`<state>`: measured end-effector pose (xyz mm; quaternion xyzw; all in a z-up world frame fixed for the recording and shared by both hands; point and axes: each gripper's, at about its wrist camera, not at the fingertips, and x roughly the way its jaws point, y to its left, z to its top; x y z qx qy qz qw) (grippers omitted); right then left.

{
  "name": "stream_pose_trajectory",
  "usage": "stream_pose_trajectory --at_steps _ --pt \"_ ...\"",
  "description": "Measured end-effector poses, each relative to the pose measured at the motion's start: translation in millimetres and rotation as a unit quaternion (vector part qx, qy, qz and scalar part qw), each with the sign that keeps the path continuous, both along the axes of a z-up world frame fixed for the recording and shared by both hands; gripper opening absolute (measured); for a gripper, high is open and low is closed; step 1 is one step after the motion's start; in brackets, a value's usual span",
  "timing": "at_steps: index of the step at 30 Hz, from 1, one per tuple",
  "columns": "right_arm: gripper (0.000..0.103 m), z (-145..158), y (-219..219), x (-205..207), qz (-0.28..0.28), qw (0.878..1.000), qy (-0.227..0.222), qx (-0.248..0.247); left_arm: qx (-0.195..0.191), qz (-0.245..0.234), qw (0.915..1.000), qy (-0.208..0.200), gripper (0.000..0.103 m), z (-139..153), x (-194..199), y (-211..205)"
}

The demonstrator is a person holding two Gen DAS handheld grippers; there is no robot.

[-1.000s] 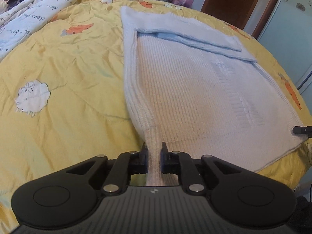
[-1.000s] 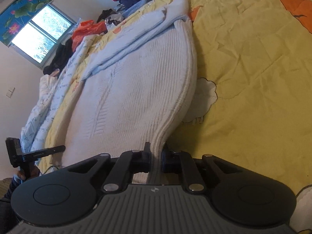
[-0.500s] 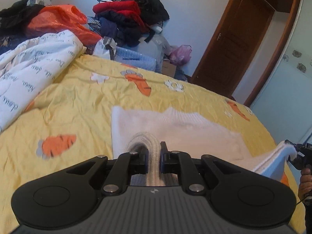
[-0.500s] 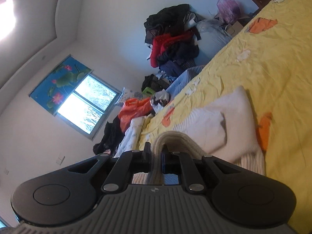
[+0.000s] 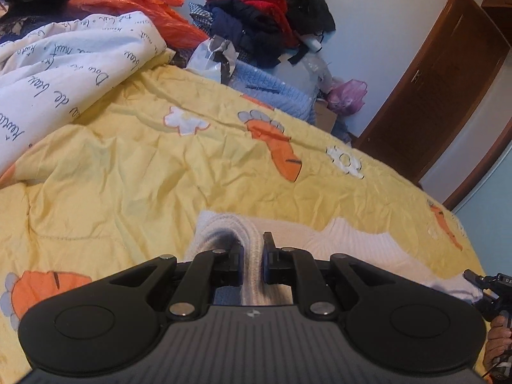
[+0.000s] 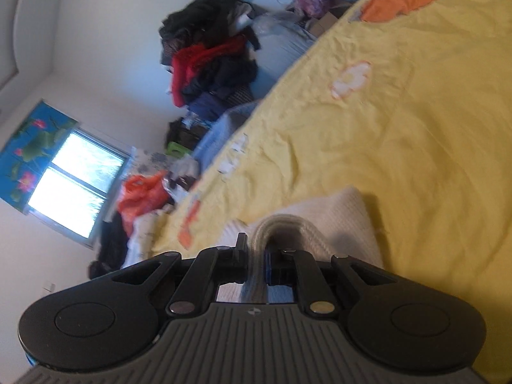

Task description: Fold small clothes

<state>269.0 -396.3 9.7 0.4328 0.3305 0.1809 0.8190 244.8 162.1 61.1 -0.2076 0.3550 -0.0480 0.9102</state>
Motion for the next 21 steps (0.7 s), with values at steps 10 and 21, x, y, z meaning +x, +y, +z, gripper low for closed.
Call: stream_pose_trajectory --at_steps 10,21 --pt "0.065 -6.0 2.1 2.5 -0.033 0.999 0.006 -0.017 -0.057 -0.021 0.9981 -0.012 0.065 -18.3 -7.4 8.2" --pt "0.066 -2.0 -11.8 -159.2 -0.030 1.000 -0.007 -0.007 -0.042 0.080 0.9958 -0.018 0.083 -7.0 -109.6 25.6"
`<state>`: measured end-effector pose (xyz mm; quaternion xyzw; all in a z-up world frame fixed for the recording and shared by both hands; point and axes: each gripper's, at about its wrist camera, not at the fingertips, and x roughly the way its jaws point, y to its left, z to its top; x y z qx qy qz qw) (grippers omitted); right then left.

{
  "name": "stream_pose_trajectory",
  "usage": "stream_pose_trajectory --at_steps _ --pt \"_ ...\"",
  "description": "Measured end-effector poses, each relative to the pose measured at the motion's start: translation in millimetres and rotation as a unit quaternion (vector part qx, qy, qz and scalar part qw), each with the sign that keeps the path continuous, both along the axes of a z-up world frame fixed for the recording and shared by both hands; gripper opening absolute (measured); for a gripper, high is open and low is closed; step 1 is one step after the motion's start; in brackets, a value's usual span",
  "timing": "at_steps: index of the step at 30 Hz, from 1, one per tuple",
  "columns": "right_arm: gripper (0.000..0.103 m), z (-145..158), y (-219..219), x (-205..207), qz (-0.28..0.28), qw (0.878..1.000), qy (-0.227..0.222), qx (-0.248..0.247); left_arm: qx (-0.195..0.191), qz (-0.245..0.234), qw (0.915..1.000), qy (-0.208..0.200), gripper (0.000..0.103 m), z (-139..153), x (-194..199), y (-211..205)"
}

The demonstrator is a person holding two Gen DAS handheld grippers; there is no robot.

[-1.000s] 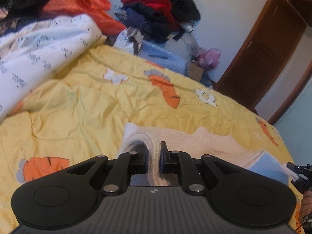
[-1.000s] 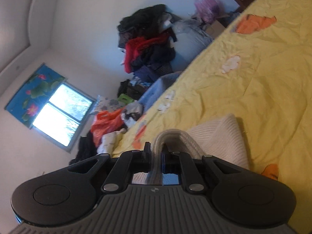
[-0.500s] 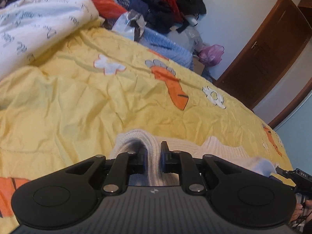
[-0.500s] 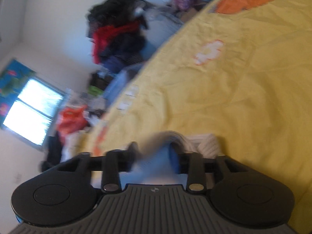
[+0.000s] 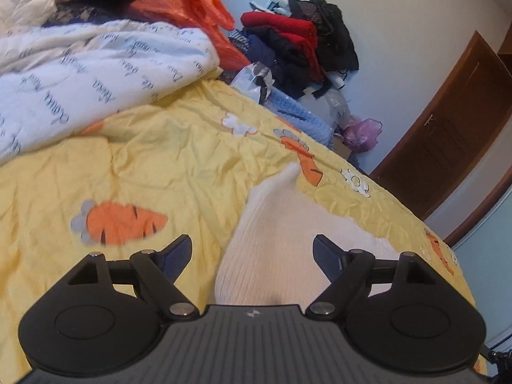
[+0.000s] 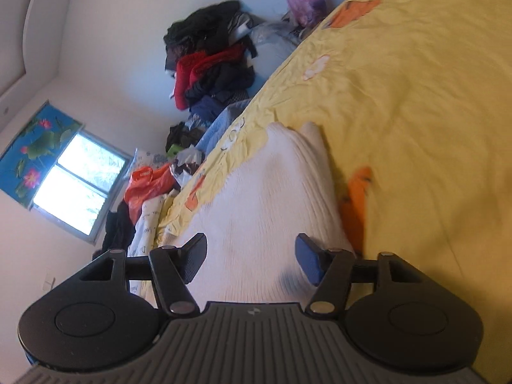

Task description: Fold small clothes

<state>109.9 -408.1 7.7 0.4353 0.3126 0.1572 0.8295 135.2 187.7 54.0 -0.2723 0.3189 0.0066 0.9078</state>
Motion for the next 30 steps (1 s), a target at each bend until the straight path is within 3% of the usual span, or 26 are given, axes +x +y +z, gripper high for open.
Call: stream_pose_trajectory --at_steps 4,7,11,14,16,17,19,22,25,30 --pt "0.065 -9.5 -7.1 -36.0 -0.035 0.998 0.010 0.046 -0.039 0.018 0.9987 0.028 0.083 -27.3 -30.2 -10.8" --pt "0.065 -23.2 -5.6 -41.1 -0.042 0.996 0.035 0.064 -0.087 0.016 0.9940 0.065 0.083 -50.0 -35.2 -18.8" --pt "0.064 -35.2 11.8 -23.6 -0.035 0.997 0.063 0.037 -0.111 0.026 0.9923 0.050 0.086 -55.0 -30.2 -29.1" --pt "0.065 -34.8 32.6 -3.7 -0.028 0.998 0.049 0.017 -0.113 0.042 0.9911 0.055 0.084 -54.7 -18.4 -33.5" --pt "0.060 -34.2 43.3 8.2 -0.045 0.998 0.045 0.002 -0.101 0.057 0.9915 0.061 0.072 -54.4 -13.2 -36.4" --pt "0.056 -35.3 47.5 12.4 -0.055 0.997 0.044 0.002 -0.088 0.066 0.9914 0.072 0.049 -54.4 -11.3 -37.2" --pt "0.025 -38.1 55.8 20.1 -0.056 0.997 0.049 -0.007 -0.088 0.061 0.9910 0.080 0.035 -54.4 -9.0 -34.4" --pt "0.023 -33.3 55.4 20.8 -0.054 0.997 0.043 -0.017 -0.071 0.043 0.9933 0.081 0.029 -44.7 -9.8 -34.6" --pt "0.022 -17.7 48.2 14.1 -0.050 0.999 0.020 0.011 -0.080 0.020 0.9952 0.053 0.026 -22.3 -21.7 -29.3" --pt "0.019 24.3 32.3 -27.7 -0.012 1.000 -0.023 0.013 -0.058 -0.043 0.9971 0.021 0.025 15.7 -70.0 -22.7"
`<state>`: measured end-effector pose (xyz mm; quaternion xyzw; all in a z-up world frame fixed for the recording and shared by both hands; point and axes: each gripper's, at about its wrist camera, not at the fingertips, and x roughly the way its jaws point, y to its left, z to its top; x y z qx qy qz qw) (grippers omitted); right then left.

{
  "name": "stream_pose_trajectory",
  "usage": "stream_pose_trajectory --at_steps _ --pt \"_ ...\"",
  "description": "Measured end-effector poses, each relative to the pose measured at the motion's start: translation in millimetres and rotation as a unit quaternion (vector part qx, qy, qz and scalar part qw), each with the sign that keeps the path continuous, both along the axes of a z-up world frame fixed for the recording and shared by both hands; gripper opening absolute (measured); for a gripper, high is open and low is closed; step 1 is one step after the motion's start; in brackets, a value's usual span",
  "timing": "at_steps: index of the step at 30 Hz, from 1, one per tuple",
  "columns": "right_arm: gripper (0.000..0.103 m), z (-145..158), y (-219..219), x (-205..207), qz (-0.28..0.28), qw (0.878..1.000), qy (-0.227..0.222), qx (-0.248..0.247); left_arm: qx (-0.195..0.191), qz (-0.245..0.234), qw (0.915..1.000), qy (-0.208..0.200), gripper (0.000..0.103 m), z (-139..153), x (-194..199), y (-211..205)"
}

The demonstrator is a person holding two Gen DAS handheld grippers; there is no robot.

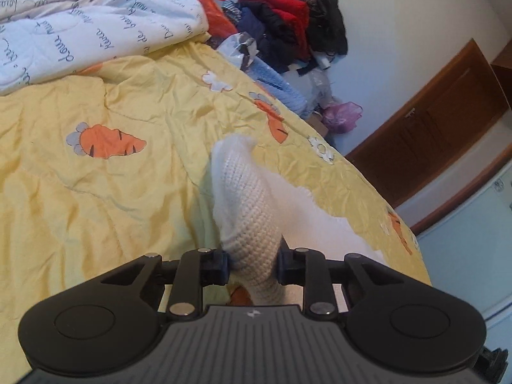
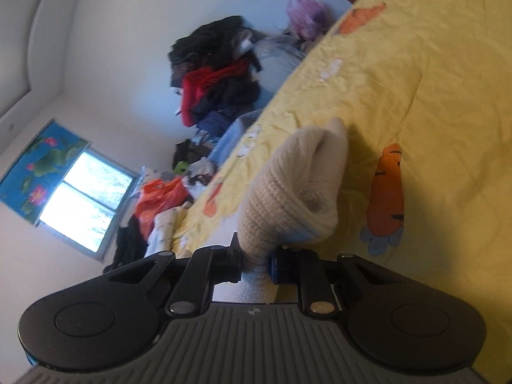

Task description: Fold small clothes

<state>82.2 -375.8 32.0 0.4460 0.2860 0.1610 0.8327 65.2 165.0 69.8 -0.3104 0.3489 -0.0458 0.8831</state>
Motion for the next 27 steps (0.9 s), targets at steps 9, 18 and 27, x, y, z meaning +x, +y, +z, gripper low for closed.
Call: stream_pose_trajectory --at_steps 9,18,27 --pt "0.035 -34.8 -14.0 -93.3 0.012 0.992 0.104 -0.073 0.064 -0.076 0.9920 0.077 0.047 -53.6 -68.7 9.9" --pt "0.068 37.2 -41.8 -59.8 -0.012 0.989 -0.014 -0.148 0.260 -0.045 0.9624 -0.064 0.090 29.9 -50.2 18.5" --pt "0.070 16.6 21.9 106.8 0.096 0.942 0.000 -0.323 0.298 -0.091 0.9500 0.012 0.090 -12.1 92.7 -44.6"
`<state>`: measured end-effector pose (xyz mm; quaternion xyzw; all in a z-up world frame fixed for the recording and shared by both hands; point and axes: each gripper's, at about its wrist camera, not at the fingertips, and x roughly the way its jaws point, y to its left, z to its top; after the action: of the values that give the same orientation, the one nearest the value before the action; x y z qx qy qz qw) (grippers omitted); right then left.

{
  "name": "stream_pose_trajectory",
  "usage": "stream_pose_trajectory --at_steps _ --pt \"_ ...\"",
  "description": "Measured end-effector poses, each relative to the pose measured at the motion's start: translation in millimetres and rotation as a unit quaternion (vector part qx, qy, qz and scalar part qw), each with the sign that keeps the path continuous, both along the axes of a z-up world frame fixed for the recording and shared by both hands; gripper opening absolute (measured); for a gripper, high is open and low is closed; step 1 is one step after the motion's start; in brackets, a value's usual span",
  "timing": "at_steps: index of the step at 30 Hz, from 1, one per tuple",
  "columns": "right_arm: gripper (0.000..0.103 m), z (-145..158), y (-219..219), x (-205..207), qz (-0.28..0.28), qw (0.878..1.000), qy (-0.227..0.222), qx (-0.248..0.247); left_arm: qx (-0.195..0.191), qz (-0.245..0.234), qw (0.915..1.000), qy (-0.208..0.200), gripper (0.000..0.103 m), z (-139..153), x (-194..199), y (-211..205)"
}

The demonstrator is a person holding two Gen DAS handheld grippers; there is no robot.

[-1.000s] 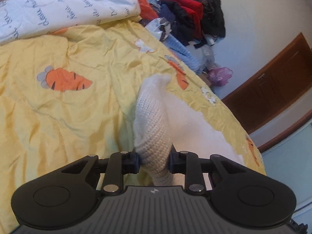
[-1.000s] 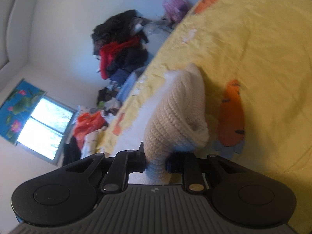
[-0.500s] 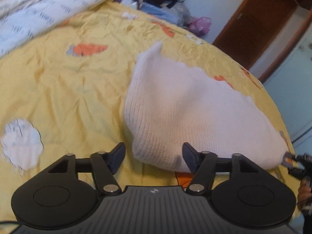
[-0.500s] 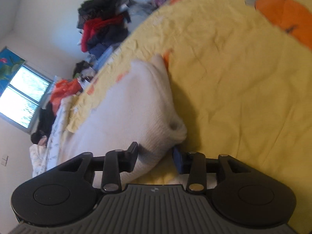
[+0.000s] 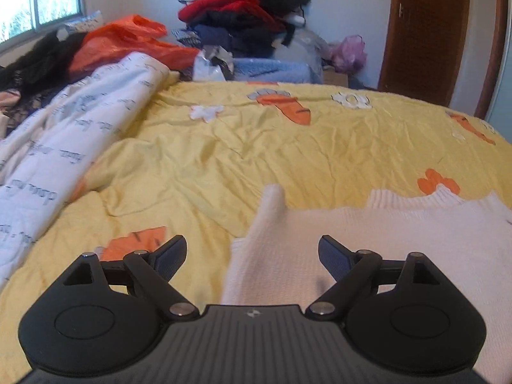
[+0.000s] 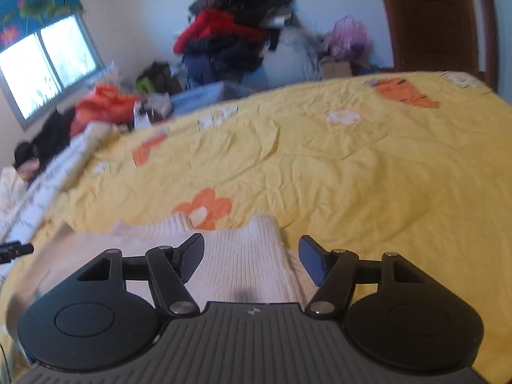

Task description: Fold small clothes

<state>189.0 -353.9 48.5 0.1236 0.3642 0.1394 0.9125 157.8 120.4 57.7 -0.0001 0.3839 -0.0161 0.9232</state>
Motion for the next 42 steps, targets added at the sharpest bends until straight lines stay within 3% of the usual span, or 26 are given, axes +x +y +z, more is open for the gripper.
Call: stream_pose_trajectory --at_steps 3,4,5,6,7,8,9,11,13,15,16,18,21,22,25,26,28,29,30,32,35,38,42 --pt "0.069 -19.6 10.6 27.1 0.007 0.999 0.030 -0.011 0.002 0.002 0.9994 0.035 0.089 -16.3 25.4 -11.0" --pt "0.064 -23.2 12.5 31.6 0.014 0.999 0.032 -0.009 0.001 -0.002 0.9992 0.041 0.089 -20.2 30.2 -13.5" --pt "0.057 -26.0 14.8 34.4 0.019 0.999 0.032 -0.007 -0.003 -0.011 0.9990 0.044 0.081 -22.6 33.8 -15.5" --pt "0.050 -28.2 18.6 36.0 0.022 0.999 0.035 -0.010 -0.004 -0.019 0.9987 0.047 0.054 -24.6 36.0 -17.9" --pt "0.040 -30.9 21.6 36.7 0.028 0.999 0.036 -0.018 0.010 -0.018 0.9986 0.049 0.037 -26.9 39.3 -21.1" --pt "0.035 -32.9 23.8 37.7 0.036 0.998 0.036 -0.025 0.020 -0.017 0.9985 0.048 0.013 -28.0 41.3 -21.9" --pt "0.017 -34.4 24.3 39.0 0.046 0.998 0.038 -0.023 0.008 -0.021 0.9987 0.046 0.010 -26.7 43.2 -20.3" --pt "0.015 -30.3 19.8 40.4 0.054 0.998 0.032 0.012 -0.012 -0.008 0.9996 0.023 0.010 -18.1 41.2 -14.1" --pt "0.012 -15.4 10.4 32.7 0.036 0.999 -0.007 0.031 -0.021 0.003 0.9997 -0.010 0.010 -7.6 34.6 -8.1" --pt "0.011 -6.8 -2.7 28.9 0.009 0.998 -0.031 0.059 -0.015 0.016 0.9996 -0.016 0.010 -11.6 35.0 -5.6" --pt "0.011 -10.9 -8.5 33.2 -0.008 0.998 -0.030 0.058 -0.010 0.019 0.9998 0.003 0.010 -20.8 41.9 -5.9" --pt "0.011 -33.2 -8.8 46.0 -0.023 0.999 0.016 0.042 0.005 0.028 0.9993 0.024 0.010 -39.0 47.9 -8.6" --pt "0.011 -48.9 2.6 46.4 -0.018 0.999 0.027 0.017 0.015 0.031 0.9994 0.010 0.013 -37.9 43.1 -11.2" --pt "0.013 -47.9 3.2 45.2 -0.023 0.999 0.026 0.016 0.020 0.026 0.9995 0.004 0.013 -35.6 40.8 -11.9" --pt "0.040 -41.9 1.2 40.8 -0.038 0.999 0.031 0.005 0.052 0.019 0.9984 -0.013 0.017 -21.1 26.8 -15.8" --pt "0.040 -36.2 0.1 35.8 -0.044 0.999 0.029 0.002 0.061 0.016 0.9977 -0.026 0.017 -12.8 18.3 -18.0" --pt "0.042 -18.1 0.1 18.2 -0.053 0.999 -0.001 0.004 0.078 0.022 0.9947 -0.064 0.025 3.5 -2.1 -25.0" --pt "0.044 -8.5 2.3 7.5 -0.055 0.998 -0.024 0.007 0.077 0.026 0.9933 -0.082 0.039 9.3 -10.2 -29.4" --pt "0.050 -0.8 6.3 -3.2 -0.056 0.997 -0.046 0.012 0.072 0.024 0.9920 -0.100 0.061 13.5 -17.6 -35.4" --pt "0.056 5.3 22.1 -17.0 -0.047 0.996 -0.067 0.021 0.061 0.021 0.9897 -0.127 0.083 15.3 -24.3 -51.2" --pt "0.054 -5.5 56.6 -19.8 -0.024 0.998 -0.065 -0.013 0.068 0.002 0.9934 -0.092 0.082 -4.0 -11.3 -79.2" --pt "0.055 -35.5 80.7 -10.4 -0.026 0.994 -0.028 -0.098 0.088 0.017 0.9954 -0.033 0.083 -43.1 6.0 -86.6" --pt "0.057 -44.8 76.9 -11.6 -0.032 0.994 -0.040 -0.099 0.070 0.023 0.9958 -0.053 0.083 -50.5 0.1 -80.5"
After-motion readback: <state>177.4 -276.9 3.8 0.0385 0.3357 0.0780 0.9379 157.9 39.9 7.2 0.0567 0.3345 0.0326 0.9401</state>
